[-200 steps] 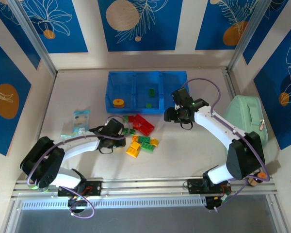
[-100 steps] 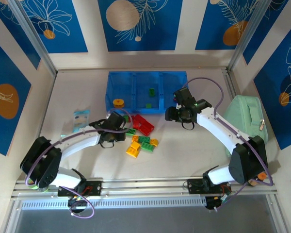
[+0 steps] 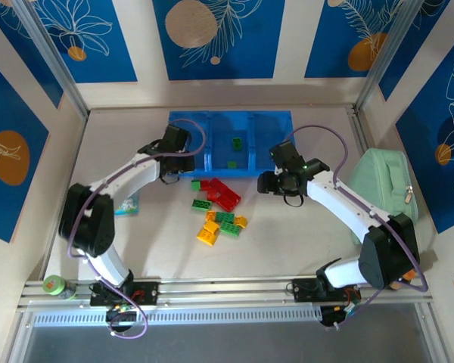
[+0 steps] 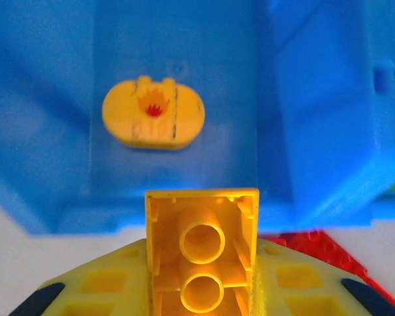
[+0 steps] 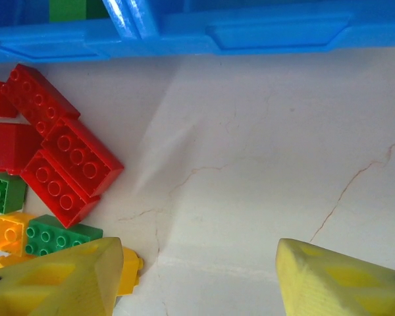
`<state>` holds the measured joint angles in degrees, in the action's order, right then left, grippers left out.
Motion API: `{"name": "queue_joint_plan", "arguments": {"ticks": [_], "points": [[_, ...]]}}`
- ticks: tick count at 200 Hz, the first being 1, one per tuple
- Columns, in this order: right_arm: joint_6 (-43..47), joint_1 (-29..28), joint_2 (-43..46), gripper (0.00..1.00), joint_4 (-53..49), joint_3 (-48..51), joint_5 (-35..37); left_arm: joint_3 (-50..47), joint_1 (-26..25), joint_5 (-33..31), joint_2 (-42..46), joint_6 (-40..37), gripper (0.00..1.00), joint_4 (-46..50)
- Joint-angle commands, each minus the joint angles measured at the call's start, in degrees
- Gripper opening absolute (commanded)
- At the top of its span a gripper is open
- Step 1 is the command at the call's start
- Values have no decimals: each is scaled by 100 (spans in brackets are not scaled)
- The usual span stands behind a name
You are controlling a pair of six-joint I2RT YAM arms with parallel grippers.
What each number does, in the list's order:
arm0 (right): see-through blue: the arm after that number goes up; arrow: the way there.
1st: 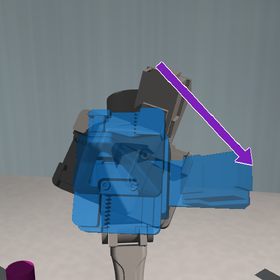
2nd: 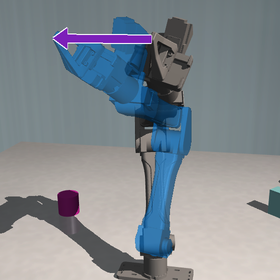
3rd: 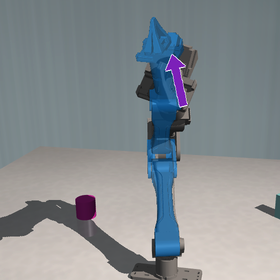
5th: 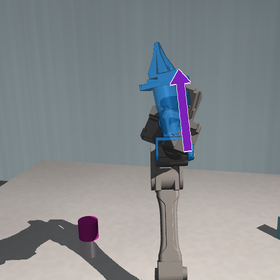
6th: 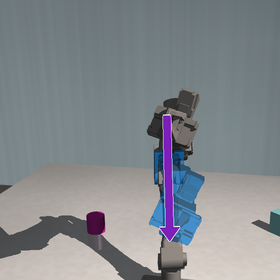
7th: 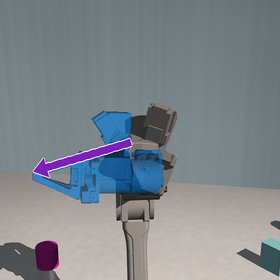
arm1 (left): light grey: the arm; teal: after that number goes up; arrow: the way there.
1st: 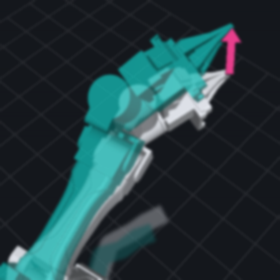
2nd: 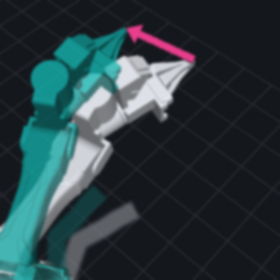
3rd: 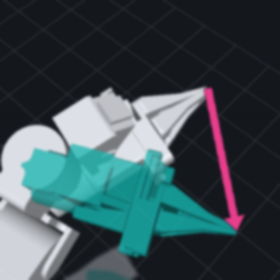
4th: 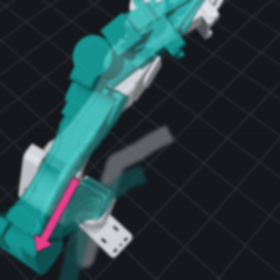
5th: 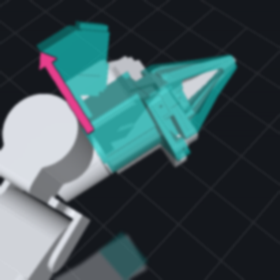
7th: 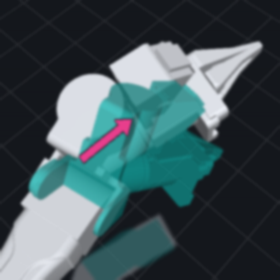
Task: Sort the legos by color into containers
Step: Place the lego in the container, then move the lego to the center of the table.
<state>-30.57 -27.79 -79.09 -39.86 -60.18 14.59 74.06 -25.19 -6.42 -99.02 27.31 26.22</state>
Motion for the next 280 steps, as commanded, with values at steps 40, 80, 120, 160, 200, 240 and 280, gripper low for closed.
{"name": "queue_joint_plan", "arguments": {"ticks": [40, 80, 120, 160, 200, 240, 280], "points": [[-126, -229, 157, 63, -35, 87, -205, 1540, 199, 454, -1169, -497, 42, 404], [48, -561, 63, 67, -31, 48, -154, 1366, 189, 609, -907, -390, 70, 234], [334, -843, -280, 69, 75, -98, -216, 517, 105, 660, 23, -247, 72, -87], [542, -998, -1050, 70, 39, -588, -229, -788, -16, 650, 1306, -31, 72, -455], [607, -956, -2034, 72, -138, -1250, -132, -2058, -56, 573, 2691, 154, 72, -496], [531, -917, -2875, 69, -256, -1929, -82, -2889, -83, 533, 3824, 427, 72, -273], [361, -965, -3471, 65, -347, -2345, 124, -3309, -91, 391, 4482, 516, 72, 52]]}}
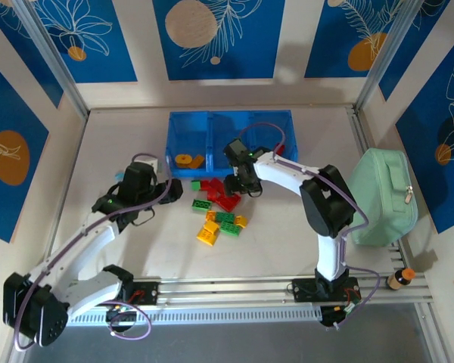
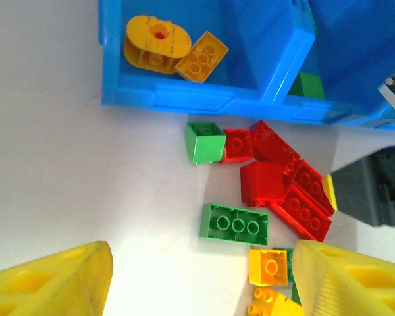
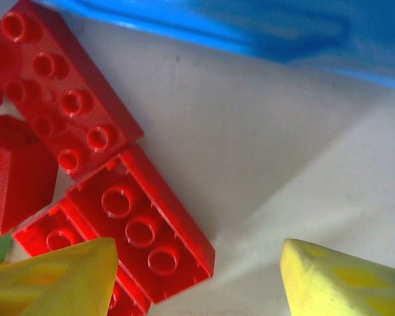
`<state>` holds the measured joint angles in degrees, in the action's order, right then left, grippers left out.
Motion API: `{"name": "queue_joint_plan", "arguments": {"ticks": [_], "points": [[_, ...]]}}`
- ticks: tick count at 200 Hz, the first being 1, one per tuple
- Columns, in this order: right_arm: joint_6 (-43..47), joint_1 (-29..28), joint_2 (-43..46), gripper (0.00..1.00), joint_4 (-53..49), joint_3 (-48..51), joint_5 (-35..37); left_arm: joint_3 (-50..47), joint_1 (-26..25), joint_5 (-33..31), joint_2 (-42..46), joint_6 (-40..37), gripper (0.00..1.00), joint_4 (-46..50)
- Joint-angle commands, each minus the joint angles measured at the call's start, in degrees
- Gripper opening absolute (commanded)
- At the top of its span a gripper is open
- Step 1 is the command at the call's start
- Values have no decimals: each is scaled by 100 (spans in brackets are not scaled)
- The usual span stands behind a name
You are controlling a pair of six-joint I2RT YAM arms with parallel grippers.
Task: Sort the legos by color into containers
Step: Move the lego to the center of the table, then pick up the lego from the center of the table.
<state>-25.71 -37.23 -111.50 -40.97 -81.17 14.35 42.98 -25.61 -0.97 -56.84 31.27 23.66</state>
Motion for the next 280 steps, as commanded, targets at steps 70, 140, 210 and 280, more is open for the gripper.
{"name": "queue_joint_plan", "arguments": {"ticks": [70, 140, 210, 280], "points": [[-226, 5, -310, 57, -255, 137, 358, -264, -50, -228, 355, 71, 72, 387], [-506, 342, 1133, 56, -182, 1717, 813, -340, -50, -144, 278, 64, 72, 200], [3, 72, 1640, 66, 435, 2045, 199, -295, -63, -135, 325, 93, 72, 191], [126, 208, 1026, 64, 451, 2034, 294, -439, -76, -173, 411, 134, 72, 188]]}}
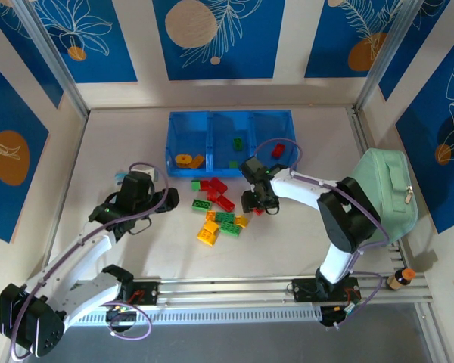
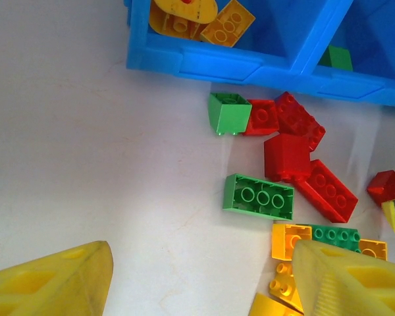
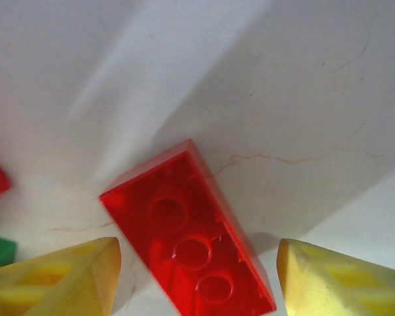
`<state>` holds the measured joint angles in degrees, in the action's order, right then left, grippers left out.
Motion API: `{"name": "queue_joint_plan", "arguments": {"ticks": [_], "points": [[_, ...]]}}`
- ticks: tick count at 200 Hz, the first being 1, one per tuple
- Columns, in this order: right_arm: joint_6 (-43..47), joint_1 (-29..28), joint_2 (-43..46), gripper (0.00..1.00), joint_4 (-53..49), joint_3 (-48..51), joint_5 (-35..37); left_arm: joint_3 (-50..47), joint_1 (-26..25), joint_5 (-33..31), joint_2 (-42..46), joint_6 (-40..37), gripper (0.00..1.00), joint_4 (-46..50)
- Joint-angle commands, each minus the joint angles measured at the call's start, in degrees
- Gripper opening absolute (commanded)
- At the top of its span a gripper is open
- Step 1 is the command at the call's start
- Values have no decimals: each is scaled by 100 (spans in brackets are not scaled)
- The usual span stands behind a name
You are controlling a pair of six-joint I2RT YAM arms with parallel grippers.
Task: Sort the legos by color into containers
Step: Pick up the lego from the center of the table, then place the lego in the container.
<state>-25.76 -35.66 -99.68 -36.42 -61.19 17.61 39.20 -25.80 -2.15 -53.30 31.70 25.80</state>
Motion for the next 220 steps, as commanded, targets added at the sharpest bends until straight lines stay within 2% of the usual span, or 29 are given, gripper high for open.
{"name": "queue_joint_plan", "arguments": {"ticks": [1, 14, 48, 64, 91, 121, 143, 189, 211, 216, 220], "points": [[127, 50, -161, 63, -9, 32, -26, -61, -57, -56, 57, 90, 72, -29], [132, 50, -226, 59, -44, -11, -12, -62, -57, -48, 47, 77, 72, -47], [70, 24, -91, 36, -121, -61, 15, -69, -57, -56, 42, 47, 72, -25], [74, 62, 39, 31, -232, -172, 125, -87, -56, -49, 34, 40, 72, -45], [137, 413, 210, 29, -521, -650, 208, -104, -74, 17, -5, 49, 72, -110], [308, 1067, 123, 28, -784, -1497, 86, -54, -220, -112, -48, 78, 72, -26], [559, 1477, -418, 28, -1038, -2357, -72, -9, -455, -288, -49, 107, 72, 30], [722, 1849, -1472, 29, -1370, -3635, -125, -191, -916, -350, -25, 348, 72, -125], [746, 1970, -1715, 37, -1447, -3990, -221, -272, -1065, -348, -63, 426, 72, -244], [748, 1975, -1729, 42, -1485, -4078, -187, -274, -1086, -332, -75, 433, 72, -271], [748, 1976, -1723, 50, -1506, -4128, -162, -279, -1107, -317, -90, 436, 72, -292]]}}
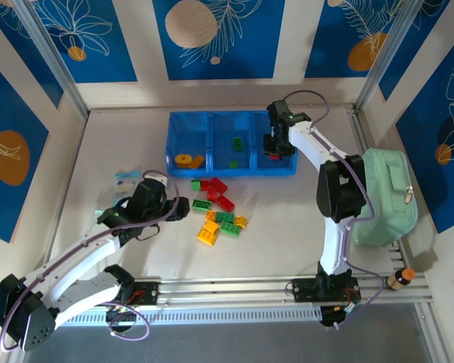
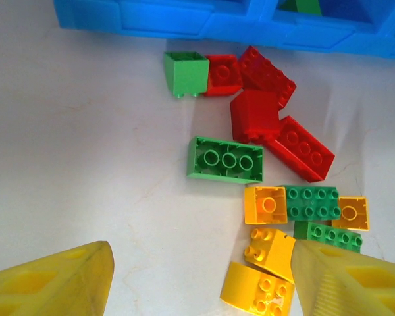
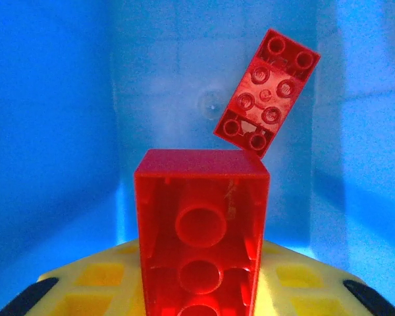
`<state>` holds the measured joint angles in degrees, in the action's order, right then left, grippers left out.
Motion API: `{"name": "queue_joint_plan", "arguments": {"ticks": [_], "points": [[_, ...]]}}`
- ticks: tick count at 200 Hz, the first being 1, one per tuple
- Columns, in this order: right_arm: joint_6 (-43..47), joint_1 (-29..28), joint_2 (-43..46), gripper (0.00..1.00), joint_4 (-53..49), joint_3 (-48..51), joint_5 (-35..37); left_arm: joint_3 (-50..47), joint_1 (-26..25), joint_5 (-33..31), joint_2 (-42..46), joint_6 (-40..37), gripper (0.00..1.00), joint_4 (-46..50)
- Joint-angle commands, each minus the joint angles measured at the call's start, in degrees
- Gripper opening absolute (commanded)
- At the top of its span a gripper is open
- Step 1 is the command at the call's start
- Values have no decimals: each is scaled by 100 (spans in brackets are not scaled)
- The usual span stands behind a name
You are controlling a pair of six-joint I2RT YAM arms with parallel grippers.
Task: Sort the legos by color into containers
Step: Place the lego in the container, then pick up the lego from the center of the table.
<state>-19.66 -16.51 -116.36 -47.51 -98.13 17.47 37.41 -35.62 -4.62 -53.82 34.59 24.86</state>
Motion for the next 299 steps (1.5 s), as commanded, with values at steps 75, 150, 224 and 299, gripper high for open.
{"name": "queue_joint_plan", "arguments": {"ticks": [75, 150, 224, 299], "points": [[8, -423, 1534, 70, 31, 529, -22, 405, -184, 426, -1205, -148, 74, -549], [-336, -616, 2611, 71, 435, 2323, -201, 1385, -187, 665, -3080, -462, 78, -486], [-482, -451, 3269, 71, 646, 3221, -284, 2084, -323, 357, -4071, -675, 80, 14], [-545, -344, 3428, 71, 802, 3584, -483, 2332, -398, 112, -4579, -664, 78, 93]]}}
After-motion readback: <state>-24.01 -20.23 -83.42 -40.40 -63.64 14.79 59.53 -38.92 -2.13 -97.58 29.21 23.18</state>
